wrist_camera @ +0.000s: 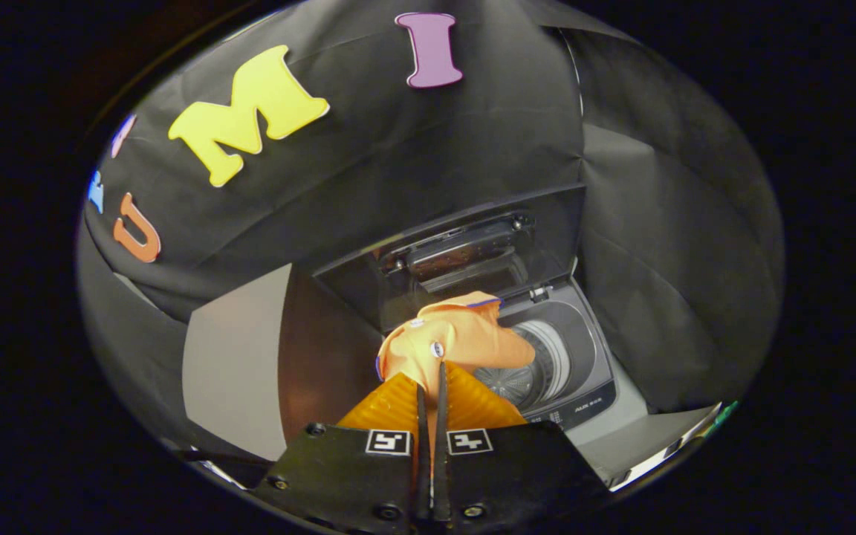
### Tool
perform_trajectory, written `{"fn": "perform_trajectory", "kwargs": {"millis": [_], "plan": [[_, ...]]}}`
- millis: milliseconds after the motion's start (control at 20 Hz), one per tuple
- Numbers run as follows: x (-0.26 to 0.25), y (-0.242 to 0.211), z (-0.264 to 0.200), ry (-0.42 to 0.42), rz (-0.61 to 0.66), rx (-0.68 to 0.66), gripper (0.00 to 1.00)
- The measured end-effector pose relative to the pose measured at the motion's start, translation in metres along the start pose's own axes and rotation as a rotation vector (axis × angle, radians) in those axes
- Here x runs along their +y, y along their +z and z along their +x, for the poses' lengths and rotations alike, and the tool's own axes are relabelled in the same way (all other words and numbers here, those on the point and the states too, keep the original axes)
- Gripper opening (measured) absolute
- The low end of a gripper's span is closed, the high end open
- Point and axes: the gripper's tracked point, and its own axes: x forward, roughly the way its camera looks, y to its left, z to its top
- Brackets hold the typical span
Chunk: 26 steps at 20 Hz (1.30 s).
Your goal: Put the clothes into the washing machine and then close the washing machine lid.
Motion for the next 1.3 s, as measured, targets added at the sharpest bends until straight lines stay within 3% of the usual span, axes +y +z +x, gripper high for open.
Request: {"fn": "perform_trajectory", "kwargs": {"millis": [500,850,1050,1150,1300], "plan": [[-0.016,-0.021,0.057,0.018,-0.031,0.032,0.05],[-0.018,-0.030,0.107,0.007,-0.120,0.049,0.05],[-0.028,-0.031,0.140,-0.059,-0.150,0.056,0.07],[-0.027,-0.034,0.149,-0.042,-0.132,0.084,0.13],[-0.039,-0.041,0.156,-0.071,-0.051,0.120,0.36]]}}
